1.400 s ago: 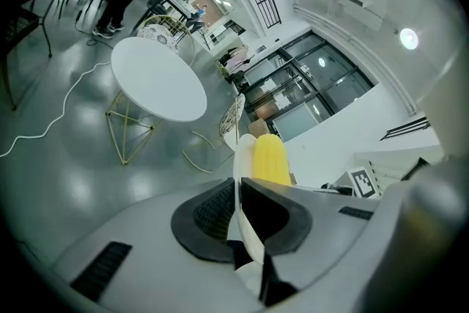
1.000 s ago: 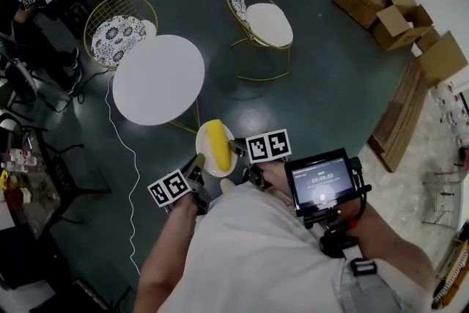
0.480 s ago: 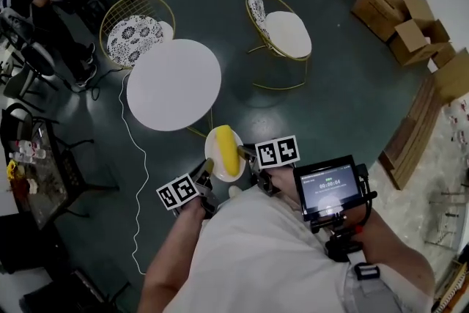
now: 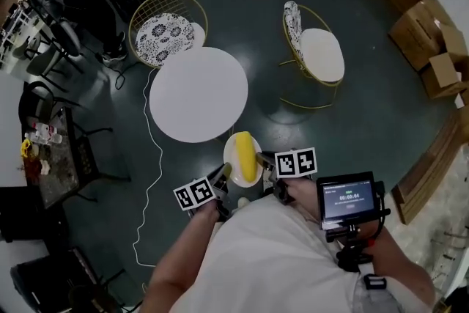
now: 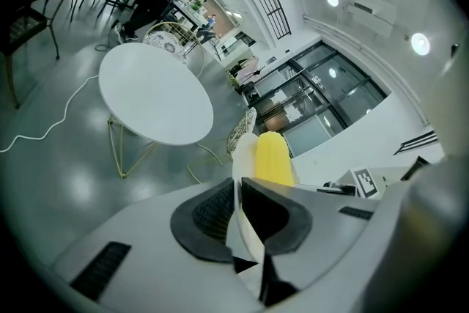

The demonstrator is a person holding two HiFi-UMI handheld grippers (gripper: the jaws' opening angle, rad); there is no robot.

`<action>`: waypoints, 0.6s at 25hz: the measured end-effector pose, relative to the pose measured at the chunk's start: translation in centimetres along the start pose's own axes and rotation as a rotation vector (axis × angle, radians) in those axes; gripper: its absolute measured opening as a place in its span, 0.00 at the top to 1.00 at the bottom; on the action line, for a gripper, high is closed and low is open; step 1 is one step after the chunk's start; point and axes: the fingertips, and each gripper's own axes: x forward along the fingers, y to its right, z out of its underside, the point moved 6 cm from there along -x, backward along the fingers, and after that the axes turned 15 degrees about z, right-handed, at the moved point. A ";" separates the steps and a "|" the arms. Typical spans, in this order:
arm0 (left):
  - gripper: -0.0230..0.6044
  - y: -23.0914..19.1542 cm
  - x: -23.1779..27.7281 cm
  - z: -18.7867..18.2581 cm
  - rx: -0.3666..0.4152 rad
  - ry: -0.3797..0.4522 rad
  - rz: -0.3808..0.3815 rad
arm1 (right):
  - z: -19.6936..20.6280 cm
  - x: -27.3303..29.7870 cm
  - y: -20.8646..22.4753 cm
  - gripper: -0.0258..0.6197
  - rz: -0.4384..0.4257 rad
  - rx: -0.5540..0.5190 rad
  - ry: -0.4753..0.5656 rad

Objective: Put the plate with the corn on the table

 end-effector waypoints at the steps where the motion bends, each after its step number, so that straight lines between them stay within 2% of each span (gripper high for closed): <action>1: 0.91 -0.1 0.5 -0.4 -0.001 0.004 -0.003 | -0.7 0.3 0.2 0.89 -0.003 -0.004 -0.003; 15: 0.91 -0.9 7.1 -5.1 -0.034 0.091 -0.049 | -9.4 3.2 3.3 0.90 -0.070 -0.048 -0.046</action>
